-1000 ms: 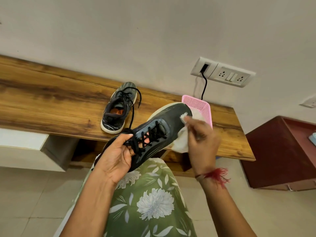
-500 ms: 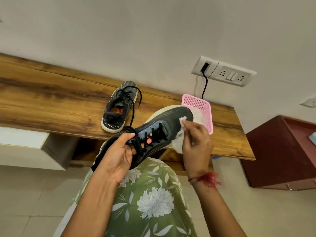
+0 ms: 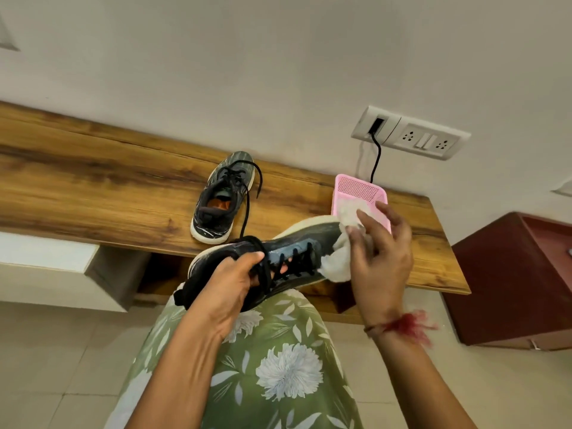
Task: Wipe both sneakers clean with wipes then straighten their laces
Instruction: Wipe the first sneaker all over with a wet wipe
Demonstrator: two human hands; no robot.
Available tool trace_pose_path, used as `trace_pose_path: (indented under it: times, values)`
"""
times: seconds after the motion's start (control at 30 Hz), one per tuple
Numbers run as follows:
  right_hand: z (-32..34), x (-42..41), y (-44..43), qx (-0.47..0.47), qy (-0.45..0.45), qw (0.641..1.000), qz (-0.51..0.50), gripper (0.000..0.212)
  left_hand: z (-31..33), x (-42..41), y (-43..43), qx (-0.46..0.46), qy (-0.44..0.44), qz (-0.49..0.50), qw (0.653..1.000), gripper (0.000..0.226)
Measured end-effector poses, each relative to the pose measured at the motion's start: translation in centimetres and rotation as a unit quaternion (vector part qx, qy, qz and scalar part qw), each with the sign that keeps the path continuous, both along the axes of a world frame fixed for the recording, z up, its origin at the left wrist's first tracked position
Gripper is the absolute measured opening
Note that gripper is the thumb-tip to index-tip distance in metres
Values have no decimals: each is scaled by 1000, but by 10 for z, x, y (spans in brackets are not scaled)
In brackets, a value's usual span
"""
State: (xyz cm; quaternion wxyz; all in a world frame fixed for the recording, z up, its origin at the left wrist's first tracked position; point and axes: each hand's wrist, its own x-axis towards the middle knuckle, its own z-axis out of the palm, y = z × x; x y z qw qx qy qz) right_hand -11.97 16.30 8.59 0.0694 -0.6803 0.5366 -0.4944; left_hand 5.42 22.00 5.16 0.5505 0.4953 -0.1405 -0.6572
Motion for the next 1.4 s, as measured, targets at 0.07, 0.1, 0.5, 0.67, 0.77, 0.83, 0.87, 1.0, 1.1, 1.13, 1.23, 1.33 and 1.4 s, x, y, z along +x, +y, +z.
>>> trace_pose_path:
  times: [0.07,0.1,0.5,0.67,0.77,0.83,0.87,1.0,1.1,1.13,1.23,1.33,1.4]
  values:
    - [1,-3,-16,25,53,998,-20,16,3,-5,1,24,-12,3,1000,63]
    - [-1,-5,-22,55,89,994,-33,16,4,-7,2,21,-2,6,1000,69]
    - [-22,-3,-23,127,172,976,-47,19,6,4,0,-27,147,81,985,85]
    - [-18,3,-17,113,159,979,-58,26,6,-1,-2,12,92,88,992,62]
    - [-21,16,-8,129,184,974,17,29,9,-5,-1,19,32,89,995,38]
    - [-25,16,-5,132,220,964,62,31,12,-8,1,13,-3,81,997,33]
    - [-25,12,-8,138,226,962,63,30,14,-9,2,9,-10,80,997,33]
    - [-24,-9,-22,140,199,969,-40,28,13,-15,1,0,-6,65,998,33]
    - [-22,4,-11,134,144,980,-10,32,14,-16,2,-20,-5,48,999,35]
    - [-22,8,-6,133,134,982,30,34,13,-15,2,-22,3,56,998,35]
    - [-17,4,-7,128,145,978,82,33,7,-6,2,-7,54,94,994,42]
    - [-9,-9,-21,103,156,982,-16,31,12,-4,1,-7,96,98,991,41]
    - [-6,-8,-22,88,142,984,-58,32,15,-6,2,-13,105,95,990,42]
